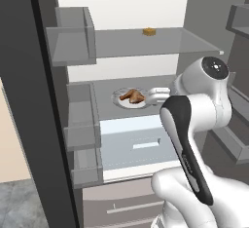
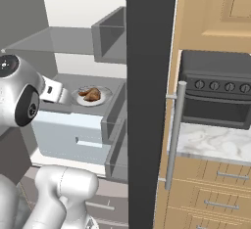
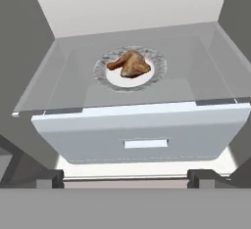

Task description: Retrieve the chicken drumstick from the fridge and place it on the saucepan with marinade on the stove.

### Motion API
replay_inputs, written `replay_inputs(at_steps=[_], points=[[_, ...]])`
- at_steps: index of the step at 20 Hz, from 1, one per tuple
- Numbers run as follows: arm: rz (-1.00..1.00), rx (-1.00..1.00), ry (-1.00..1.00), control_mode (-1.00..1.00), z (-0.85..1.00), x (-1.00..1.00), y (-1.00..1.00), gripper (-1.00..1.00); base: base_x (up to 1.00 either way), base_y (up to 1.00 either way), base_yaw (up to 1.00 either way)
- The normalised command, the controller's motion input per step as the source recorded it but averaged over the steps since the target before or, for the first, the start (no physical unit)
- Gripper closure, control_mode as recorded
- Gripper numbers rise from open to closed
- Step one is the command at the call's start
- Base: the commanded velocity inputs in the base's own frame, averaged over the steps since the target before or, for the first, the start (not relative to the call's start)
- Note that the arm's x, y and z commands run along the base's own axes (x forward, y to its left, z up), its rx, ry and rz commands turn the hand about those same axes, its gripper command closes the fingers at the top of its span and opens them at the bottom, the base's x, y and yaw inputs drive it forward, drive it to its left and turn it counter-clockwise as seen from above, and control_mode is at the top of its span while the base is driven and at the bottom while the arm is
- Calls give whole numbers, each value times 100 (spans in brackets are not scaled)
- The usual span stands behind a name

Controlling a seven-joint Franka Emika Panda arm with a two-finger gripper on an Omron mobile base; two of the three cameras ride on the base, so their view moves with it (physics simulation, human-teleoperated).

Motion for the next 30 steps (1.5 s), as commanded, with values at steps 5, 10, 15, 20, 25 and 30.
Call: replay_inputs(at_steps=[5,10,15,20,25,30], points=[[9,-3,0,-100,0,2,0,-100,0,0,0],[2,-4,0,-100,0,0,0,-100,0,0,0],[0,-4,0,-100,0,6,0,-100,0,0,0],[0,-4,0,-100,-2,8,-3,-100,0,0,0],[0,-3,0,-100,-10,16,-11,-100,0,0,0],[0,-4,0,-100,-24,28,-20,-100,0,0,0]])
